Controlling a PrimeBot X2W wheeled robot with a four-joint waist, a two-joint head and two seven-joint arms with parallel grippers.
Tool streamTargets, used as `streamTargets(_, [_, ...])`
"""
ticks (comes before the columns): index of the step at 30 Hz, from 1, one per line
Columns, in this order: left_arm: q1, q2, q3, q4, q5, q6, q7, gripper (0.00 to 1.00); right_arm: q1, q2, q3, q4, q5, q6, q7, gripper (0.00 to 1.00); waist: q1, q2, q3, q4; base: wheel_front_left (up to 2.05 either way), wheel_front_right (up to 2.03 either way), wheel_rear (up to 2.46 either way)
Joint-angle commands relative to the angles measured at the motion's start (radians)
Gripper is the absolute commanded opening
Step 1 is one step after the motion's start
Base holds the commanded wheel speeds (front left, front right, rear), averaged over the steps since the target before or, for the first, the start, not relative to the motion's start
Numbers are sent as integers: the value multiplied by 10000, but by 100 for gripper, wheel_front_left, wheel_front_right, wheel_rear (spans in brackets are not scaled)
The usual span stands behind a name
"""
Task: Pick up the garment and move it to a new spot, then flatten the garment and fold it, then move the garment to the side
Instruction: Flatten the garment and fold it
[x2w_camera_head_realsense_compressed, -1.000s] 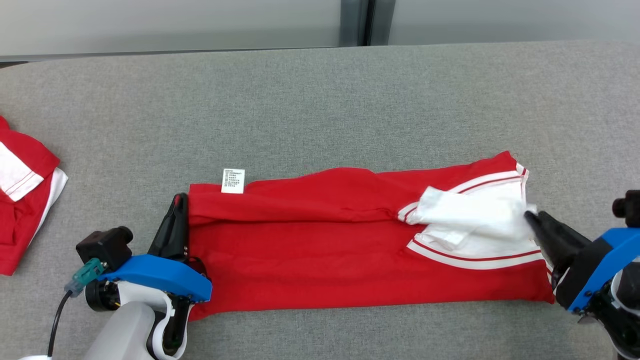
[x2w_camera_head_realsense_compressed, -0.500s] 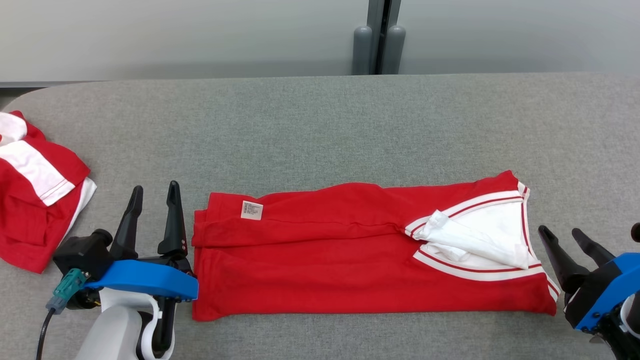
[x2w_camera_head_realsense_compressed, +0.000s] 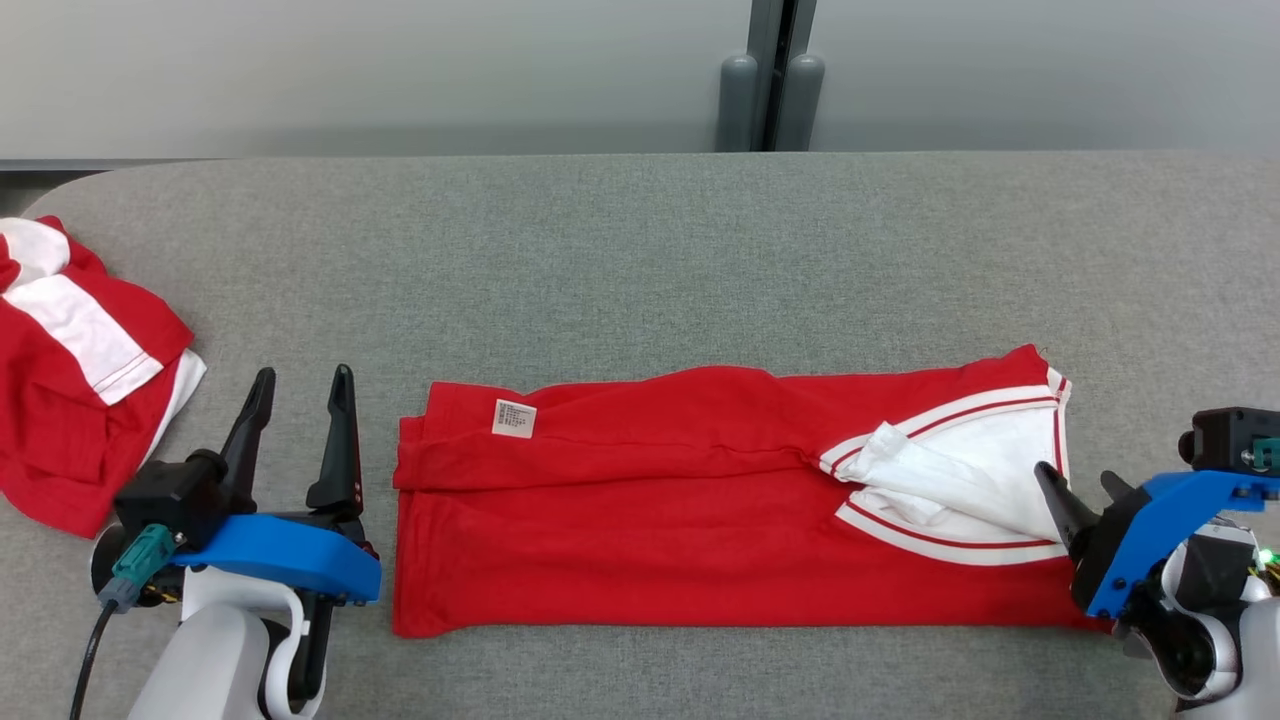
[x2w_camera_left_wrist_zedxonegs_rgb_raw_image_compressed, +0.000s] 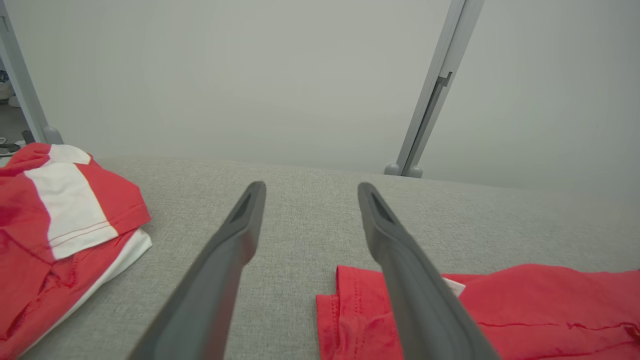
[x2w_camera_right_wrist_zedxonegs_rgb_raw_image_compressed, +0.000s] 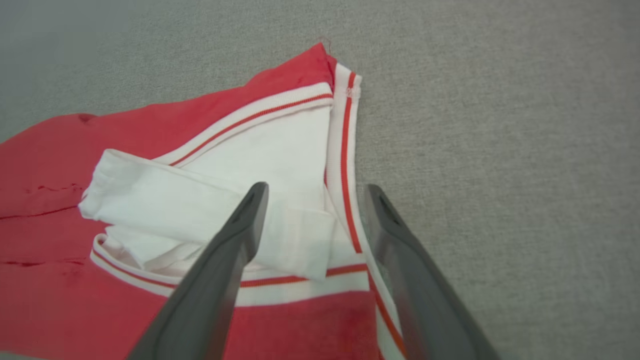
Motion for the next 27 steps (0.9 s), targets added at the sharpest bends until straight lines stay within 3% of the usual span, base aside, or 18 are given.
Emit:
streamTargets(1, [-244,42,-29,3,36,-21,34,100,-216,10,-60,214,-175,1,-56,100,-1,-1,18,27,0,0,0])
streamTargets(11, [-356,152,-167,64,74,-38,99,100,-1164,3,-412,2402,-1375,1,-130,100,-1,-1,3,334,0,0,0])
streamTargets(17, [9,83,-170,109,-20,-13,17,100,-1188,168,-325,3137,-1467,2,-267,100,-1,-1,-130,421,0,0,0])
streamTargets(18, [59,77,-157,130,-56,-9,10,100,-1198,172,-232,3216,-1437,2,-291,80,-1,-1,-160,414,0,0,0])
streamTargets(19, [98,66,-139,145,-94,9,-2,100,-1200,161,-137,3263,-1411,2,-379,27,-1,-1,-185,406,0,0,0])
streamTargets(20, [125,56,-119,161,-106,27,0,100,-1198,126,-35,3289,-1381,3,-426,0,-1,-1,-222,390,0,0,0])
streamTargets(27, [437,66,-103,123,-185,98,-25,100,-1069,-425,330,3038,-893,-1,-799,0,-1,-1,-433,232,0,0,0])
